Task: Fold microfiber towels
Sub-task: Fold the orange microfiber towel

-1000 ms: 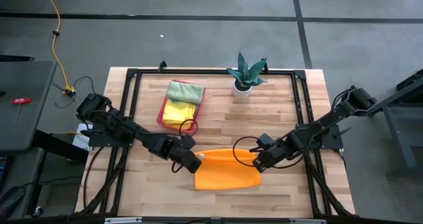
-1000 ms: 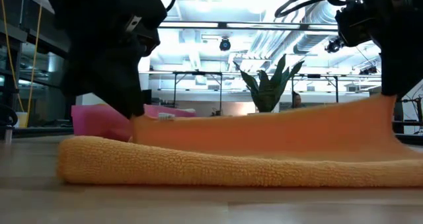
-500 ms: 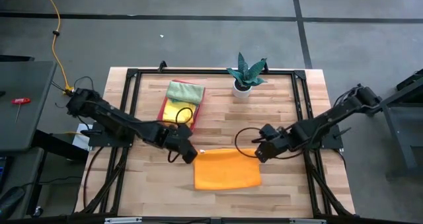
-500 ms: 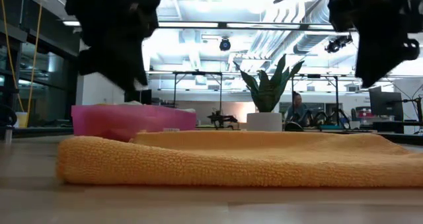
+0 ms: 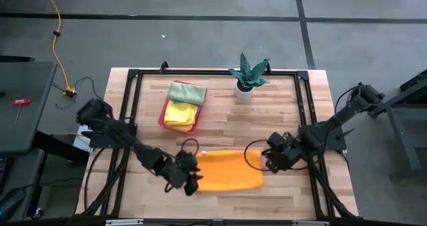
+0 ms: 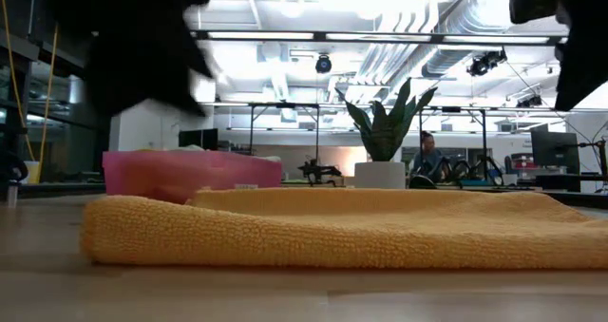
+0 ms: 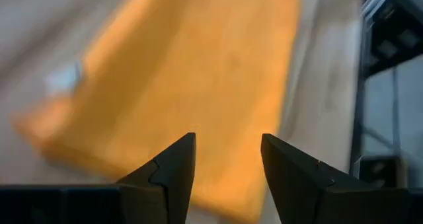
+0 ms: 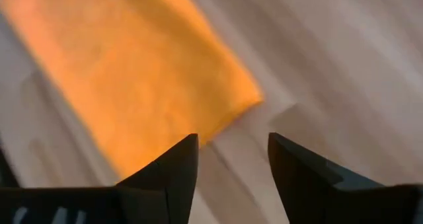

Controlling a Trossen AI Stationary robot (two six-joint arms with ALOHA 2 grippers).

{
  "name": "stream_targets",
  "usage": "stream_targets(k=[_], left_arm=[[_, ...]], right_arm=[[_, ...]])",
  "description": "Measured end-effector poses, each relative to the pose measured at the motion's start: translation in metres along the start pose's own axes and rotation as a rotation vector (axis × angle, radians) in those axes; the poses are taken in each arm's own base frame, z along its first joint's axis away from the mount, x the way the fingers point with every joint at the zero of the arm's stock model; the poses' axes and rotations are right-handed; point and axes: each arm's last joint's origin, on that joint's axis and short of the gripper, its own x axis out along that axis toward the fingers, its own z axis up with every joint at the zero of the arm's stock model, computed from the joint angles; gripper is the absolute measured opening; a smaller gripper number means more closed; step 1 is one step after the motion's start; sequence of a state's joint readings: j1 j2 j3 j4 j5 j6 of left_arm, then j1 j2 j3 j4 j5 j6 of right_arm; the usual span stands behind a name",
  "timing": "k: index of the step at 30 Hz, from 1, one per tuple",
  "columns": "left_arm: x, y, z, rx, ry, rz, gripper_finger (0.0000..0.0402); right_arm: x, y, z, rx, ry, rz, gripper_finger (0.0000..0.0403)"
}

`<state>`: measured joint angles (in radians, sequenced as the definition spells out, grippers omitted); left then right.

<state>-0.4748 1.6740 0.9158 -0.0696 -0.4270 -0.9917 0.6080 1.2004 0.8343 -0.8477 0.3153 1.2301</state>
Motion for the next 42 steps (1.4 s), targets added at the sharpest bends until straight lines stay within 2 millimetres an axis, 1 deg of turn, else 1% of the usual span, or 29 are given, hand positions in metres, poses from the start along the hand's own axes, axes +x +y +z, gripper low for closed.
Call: stream_targets(k=[3,5,7,8,9,10,14,17,19,23,26,31,33,36,39,42], left_arm=[[0.02,0.003,-0.016,-0.072,0.054,0.017,0.0125],[0.029,0.005,-0.021,-0.1,0.068,0.027,0.008],[0.037,0.006,-0.022,-0.121,0.079,0.01,0.0026],[0.038,0.007,-0.022,-0.12,0.088,0.012,0.0014],[0.038,0.007,-0.022,-0.122,0.088,0.01,0.0012],[0.04,0.007,-0.02,-0.128,0.084,0.007,0.0012],[0.042,0.016,-0.02,-0.087,0.11,0.062,0.0002],[0.044,0.023,-0.022,-0.043,0.155,0.106,0.0002],[0.048,0.027,-0.024,-0.02,0.182,0.129,0.0001],[0.048,0.031,-0.025,0.025,0.203,0.171,0.0],[0.051,0.035,-0.02,0.057,0.203,0.181,0.0],[0.058,0.049,-0.004,0.098,0.19,0.208,0.0],[0.061,0.054,0.002,0.102,0.196,0.209,0.0],[0.061,0.056,0.005,0.091,0.226,0.182,0.0],[0.059,0.053,0.005,0.095,0.234,0.163,0.0],[0.053,0.05,0.003,0.106,0.246,0.156,0.0]], right_arm=[[0.013,0.005,-0.011,0.003,0.033,0.071,0.0152],[0.028,0.007,-0.018,0.044,0.046,0.143,0.0119],[0.04,0.005,-0.026,0.088,0.056,0.197,0.0071],[0.046,0.006,-0.028,0.121,0.054,0.235,0.0044],[0.05,0.005,-0.03,0.147,0.054,0.261,0.0022],[0.054,0.003,-0.032,0.162,0.056,0.275,0.0012],[0.065,0.002,-0.035,0.217,0.061,0.296,0.0018],[0.073,0.009,-0.035,0.231,0.055,0.335,0.0004],[0.079,0.013,-0.036,0.231,0.068,0.343,0.0005],[0.092,0.021,-0.037,0.227,0.096,0.304,0.0001],[0.101,0.025,-0.039,0.242,0.126,0.271,0.0001],[0.113,0.036,-0.043,0.273,0.172,0.256,0.0],[0.115,0.041,-0.044,0.268,0.18,0.257,0.0],[0.113,0.044,-0.043,0.248,0.178,0.262,0.0],[0.105,0.041,-0.04,0.234,0.173,0.246,0.0],[0.091,0.032,-0.037,0.225,0.155,0.186,0.0]])
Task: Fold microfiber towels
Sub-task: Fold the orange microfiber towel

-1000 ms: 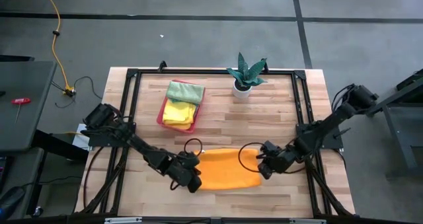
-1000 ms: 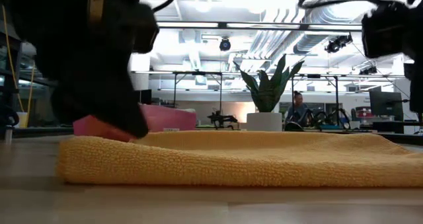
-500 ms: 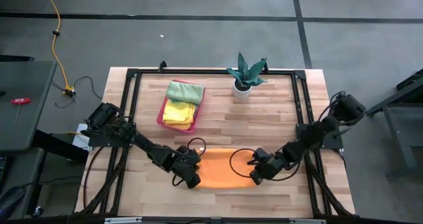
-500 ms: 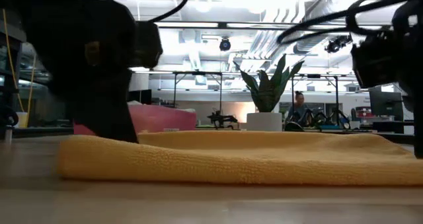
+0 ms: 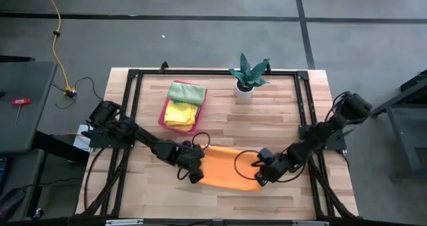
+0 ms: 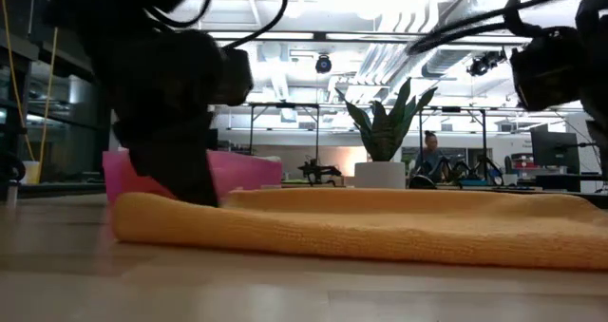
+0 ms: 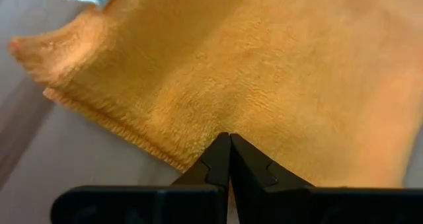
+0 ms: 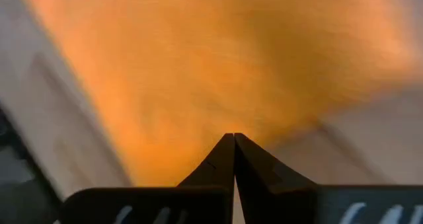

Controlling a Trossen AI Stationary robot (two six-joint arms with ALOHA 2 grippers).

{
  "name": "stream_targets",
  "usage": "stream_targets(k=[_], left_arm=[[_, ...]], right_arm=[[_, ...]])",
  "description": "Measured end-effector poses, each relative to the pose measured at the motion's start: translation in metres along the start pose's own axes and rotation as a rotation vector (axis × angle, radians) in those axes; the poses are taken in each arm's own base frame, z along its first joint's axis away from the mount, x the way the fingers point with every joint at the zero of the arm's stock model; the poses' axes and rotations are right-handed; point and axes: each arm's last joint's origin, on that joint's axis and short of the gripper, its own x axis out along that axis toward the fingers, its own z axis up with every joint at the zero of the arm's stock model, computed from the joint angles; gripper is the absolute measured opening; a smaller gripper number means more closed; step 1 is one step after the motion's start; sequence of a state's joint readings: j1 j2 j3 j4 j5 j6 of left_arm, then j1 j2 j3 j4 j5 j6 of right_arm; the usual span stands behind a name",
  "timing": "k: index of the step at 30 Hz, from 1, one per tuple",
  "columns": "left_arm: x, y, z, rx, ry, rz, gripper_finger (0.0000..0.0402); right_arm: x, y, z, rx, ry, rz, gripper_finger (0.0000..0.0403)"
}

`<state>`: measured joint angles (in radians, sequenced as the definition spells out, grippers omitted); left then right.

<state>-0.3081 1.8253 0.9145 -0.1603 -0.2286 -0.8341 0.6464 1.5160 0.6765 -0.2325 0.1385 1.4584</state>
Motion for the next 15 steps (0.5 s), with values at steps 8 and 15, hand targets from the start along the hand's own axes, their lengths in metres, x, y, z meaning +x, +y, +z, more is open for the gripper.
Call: stream_targets(k=[8,15], left_arm=[[-0.017,-0.01,-0.011,-0.002,0.049,-0.047,0.0],[-0.023,-0.02,-0.02,-0.024,0.046,-0.071,0.0]], right_arm=[[-0.046,-0.014,0.006,-0.006,-0.047,-0.059,0.0],[-0.055,-0.011,0.008,0.048,-0.069,-0.009,0.0]])
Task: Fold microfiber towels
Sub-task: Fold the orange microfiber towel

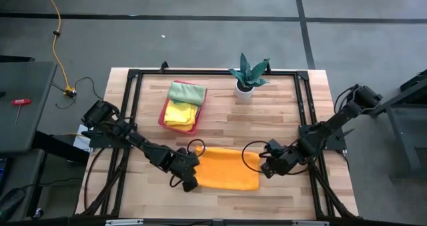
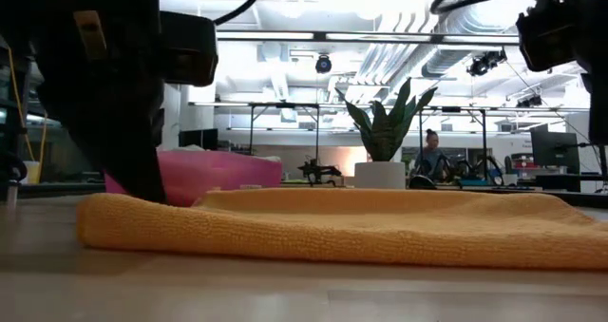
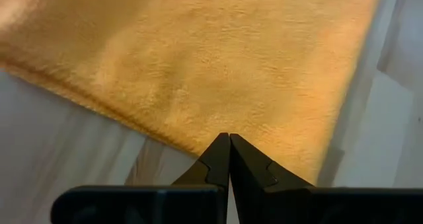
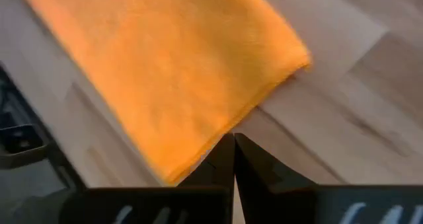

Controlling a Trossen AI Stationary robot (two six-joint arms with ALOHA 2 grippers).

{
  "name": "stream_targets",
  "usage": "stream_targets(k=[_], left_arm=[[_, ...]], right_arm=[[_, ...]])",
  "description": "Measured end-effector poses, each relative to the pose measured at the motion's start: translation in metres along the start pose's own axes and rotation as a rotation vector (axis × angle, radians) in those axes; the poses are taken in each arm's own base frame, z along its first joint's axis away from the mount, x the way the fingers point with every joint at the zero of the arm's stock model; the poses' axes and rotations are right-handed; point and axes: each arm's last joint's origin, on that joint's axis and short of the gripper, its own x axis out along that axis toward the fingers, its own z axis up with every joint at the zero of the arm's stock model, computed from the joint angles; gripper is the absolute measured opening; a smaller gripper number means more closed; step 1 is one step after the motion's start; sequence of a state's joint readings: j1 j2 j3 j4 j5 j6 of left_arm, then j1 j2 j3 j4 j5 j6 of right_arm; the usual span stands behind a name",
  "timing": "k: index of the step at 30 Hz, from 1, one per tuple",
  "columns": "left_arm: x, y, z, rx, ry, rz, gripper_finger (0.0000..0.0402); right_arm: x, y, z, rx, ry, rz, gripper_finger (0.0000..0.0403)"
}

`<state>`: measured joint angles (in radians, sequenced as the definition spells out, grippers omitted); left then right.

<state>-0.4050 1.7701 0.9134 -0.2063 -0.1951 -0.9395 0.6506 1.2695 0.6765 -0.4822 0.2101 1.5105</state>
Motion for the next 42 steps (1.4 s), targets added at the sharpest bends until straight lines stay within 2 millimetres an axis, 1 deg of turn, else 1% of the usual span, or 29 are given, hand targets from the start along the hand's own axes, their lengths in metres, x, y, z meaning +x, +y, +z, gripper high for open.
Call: stream_targets(k=[3,6,10,13,15,18,21,24,26,29,31,35,39,42], left_arm=[[-0.008,-0.001,-0.002,0.027,-0.005,0.013,0.0],[-0.018,-0.003,-0.004,0.101,-0.008,0.015,0.0],[-0.032,-0.009,-0.006,0.205,-0.047,0.0,0.0001],[-0.033,-0.011,-0.01,0.298,-0.02,-0.017,0.0006],[-0.03,-0.011,-0.012,0.34,0.025,-0.051,0.0017],[-0.029,-0.012,-0.014,0.387,0.063,-0.078,0.0047],[-0.03,-0.014,-0.014,0.434,0.064,-0.091,0.009],[-0.034,-0.021,-0.012,0.491,0.04,-0.11,0.0136],[-0.035,-0.023,-0.013,0.549,0.021,-0.106,0.0165],[-0.036,-0.025,-0.014,0.635,-0.019,-0.075,0.02],[-0.037,-0.027,-0.016,0.688,-0.034,-0.067,0.0215],[-0.037,-0.033,-0.02,0.776,-0.074,-0.075,0.0227],[-0.033,-0.038,-0.025,0.823,-0.104,-0.072,0.0223],[-0.027,-0.041,-0.033,0.853,-0.091,-0.055,0.0219]], right_arm=[[0.001,0.006,-0.001,-0.019,0.018,0.056,0.0001],[0.001,0.015,0.0,-0.059,0.015,0.152,0.0021],[0.0,0.027,0.0,-0.214,-0.015,0.268,0.0081],[0.002,0.034,-0.002,-0.353,0.004,0.309,0.0134],[0.006,0.041,-0.004,-0.436,0.038,0.325,0.0166],[0.014,0.054,-0.007,-0.568,0.097,0.338,0.0204],[0.024,0.066,-0.011,-0.712,0.17,0.265,0.0228],[0.036,0.073,-0.018,-0.855,0.238,0.117,0.0238],[0.043,0.079,-0.023,-0.916,0.269,0.041,0.024],[0.054,0.085,-0.031,-0.963,0.294,-0.046,0.024],[0.06,0.088,-0.037,-0.979,0.294,-0.085,0.024],[0.067,0.088,-0.046,-0.938,0.252,-0.148,0.024],[0.067,0.085,-0.051,-0.894,0.225,-0.189,0.024],[0.066,0.085,-0.053,-0.88,0.223,-0.191,0.024]])
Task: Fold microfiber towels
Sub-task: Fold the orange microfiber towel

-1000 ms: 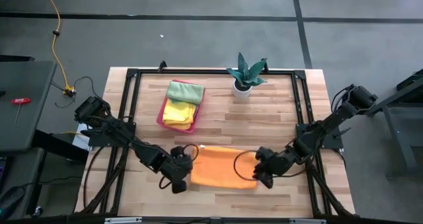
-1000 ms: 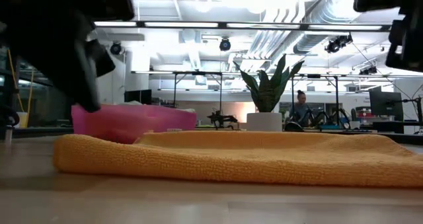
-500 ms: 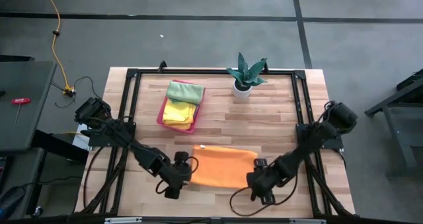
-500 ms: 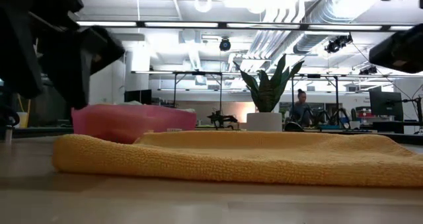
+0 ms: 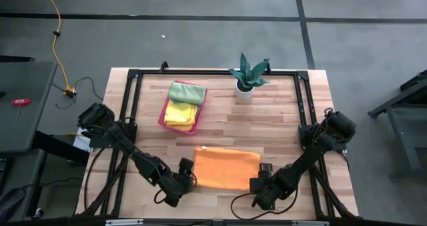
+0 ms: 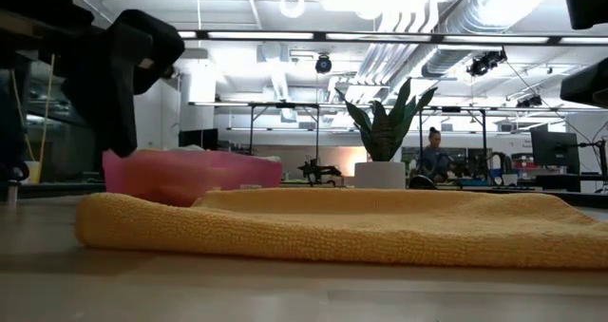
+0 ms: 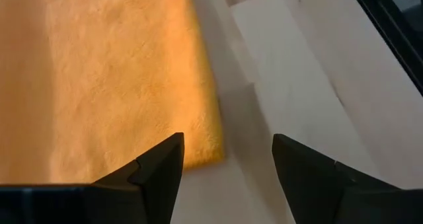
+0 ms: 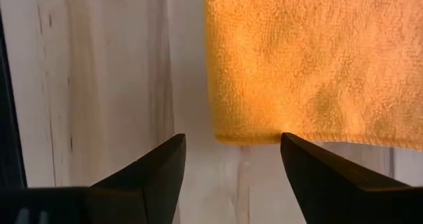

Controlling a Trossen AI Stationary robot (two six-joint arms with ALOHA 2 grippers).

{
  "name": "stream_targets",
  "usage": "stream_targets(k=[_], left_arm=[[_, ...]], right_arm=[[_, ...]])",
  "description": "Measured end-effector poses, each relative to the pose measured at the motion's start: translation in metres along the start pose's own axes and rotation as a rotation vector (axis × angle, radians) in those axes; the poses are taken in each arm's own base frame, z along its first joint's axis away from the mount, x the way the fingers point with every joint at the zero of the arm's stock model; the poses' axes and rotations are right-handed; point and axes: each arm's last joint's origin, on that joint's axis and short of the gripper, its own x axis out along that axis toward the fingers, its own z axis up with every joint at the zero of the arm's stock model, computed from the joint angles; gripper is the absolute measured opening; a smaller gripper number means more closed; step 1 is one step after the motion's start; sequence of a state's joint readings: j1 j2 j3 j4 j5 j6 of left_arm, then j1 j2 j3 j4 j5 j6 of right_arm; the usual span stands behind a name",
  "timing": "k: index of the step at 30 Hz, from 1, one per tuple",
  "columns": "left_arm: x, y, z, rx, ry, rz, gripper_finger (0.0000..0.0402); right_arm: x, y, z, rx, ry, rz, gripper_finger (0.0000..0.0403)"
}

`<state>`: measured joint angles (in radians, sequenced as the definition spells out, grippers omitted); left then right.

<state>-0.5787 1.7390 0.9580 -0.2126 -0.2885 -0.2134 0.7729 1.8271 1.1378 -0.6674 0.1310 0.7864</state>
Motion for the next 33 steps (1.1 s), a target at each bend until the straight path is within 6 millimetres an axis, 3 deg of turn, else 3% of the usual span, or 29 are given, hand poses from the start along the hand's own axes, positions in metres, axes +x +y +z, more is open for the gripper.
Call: stream_targets(k=[5,15,19,26,33], left_arm=[[0.012,-0.011,0.0,0.033,0.003,0.103,0.0214],[0.035,-0.012,-0.007,0.006,0.072,0.184,0.0204],[0.036,-0.013,-0.009,-0.024,0.084,0.189,0.0157],[0.035,-0.013,-0.011,-0.036,0.106,0.183,0.0018],[0.035,-0.013,-0.011,-0.061,0.112,0.174,0.0004]], right_arm=[[0.0,0.0,-0.001,-0.002,-0.006,-0.009,0.024],[0.0,0.0,0.0,0.034,-0.013,-0.011,0.024],[0.0,-0.001,0.0,0.069,-0.004,-0.012,0.024],[-0.013,-0.003,-0.001,0.094,-0.03,-0.019,0.0238],[-0.03,-0.002,-0.005,0.061,-0.144,-0.074,0.021]])
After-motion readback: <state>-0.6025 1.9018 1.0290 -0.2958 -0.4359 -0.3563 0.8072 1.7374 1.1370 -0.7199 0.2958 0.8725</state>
